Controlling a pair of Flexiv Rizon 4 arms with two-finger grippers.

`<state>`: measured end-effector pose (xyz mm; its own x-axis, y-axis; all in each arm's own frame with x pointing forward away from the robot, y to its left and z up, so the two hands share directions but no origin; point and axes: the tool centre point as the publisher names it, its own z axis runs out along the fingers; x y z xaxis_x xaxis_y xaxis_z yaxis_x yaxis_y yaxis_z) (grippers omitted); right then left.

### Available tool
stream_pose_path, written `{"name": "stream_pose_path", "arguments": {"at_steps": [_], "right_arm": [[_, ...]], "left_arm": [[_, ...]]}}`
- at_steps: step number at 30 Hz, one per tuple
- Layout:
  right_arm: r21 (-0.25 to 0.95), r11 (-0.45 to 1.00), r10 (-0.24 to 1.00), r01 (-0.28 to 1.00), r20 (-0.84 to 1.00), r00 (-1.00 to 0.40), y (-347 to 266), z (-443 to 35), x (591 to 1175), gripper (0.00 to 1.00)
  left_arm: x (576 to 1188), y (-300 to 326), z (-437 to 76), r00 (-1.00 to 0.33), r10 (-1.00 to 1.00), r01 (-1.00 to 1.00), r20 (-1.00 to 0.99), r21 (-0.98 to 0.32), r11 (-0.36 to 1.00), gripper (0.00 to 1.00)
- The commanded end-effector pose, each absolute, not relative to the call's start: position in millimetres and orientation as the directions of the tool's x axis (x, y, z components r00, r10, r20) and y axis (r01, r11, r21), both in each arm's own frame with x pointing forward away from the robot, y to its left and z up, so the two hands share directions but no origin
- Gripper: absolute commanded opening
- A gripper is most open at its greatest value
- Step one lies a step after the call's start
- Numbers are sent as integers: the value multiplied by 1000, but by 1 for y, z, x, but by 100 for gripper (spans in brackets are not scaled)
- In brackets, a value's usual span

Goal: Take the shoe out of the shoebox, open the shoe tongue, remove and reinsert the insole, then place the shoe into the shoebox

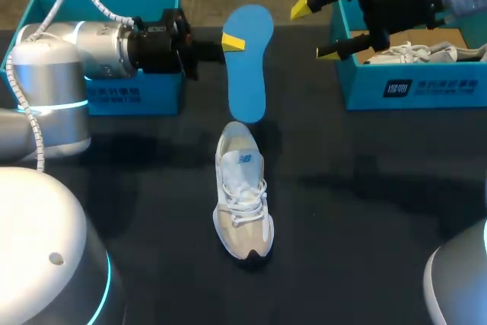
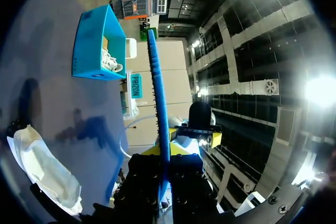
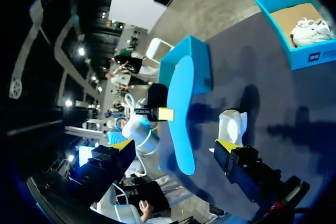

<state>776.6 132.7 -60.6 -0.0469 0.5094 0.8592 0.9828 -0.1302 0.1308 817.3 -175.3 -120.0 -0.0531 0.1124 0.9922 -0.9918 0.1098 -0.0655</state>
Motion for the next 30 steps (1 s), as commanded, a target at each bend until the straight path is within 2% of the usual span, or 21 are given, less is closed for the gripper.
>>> {"name": "stream_pose_path", "arguments": {"at_steps": [1,11,30], "right_arm": [[136,-131,369,982,926,-79,134,-69,777,100],[179,-112,352,978,927,-129,134,-79,775,100],[129,-90,306,988,947,-95,129,-98,775,100]], "left_arm": [[817,-175,-120,-53,110,-992,993,-66,111,0],[817,-175,-120,-53,110,-992,993,-66,111,0],[817,-175,-120,-53,110,-992,993,-66,111,0]]}}
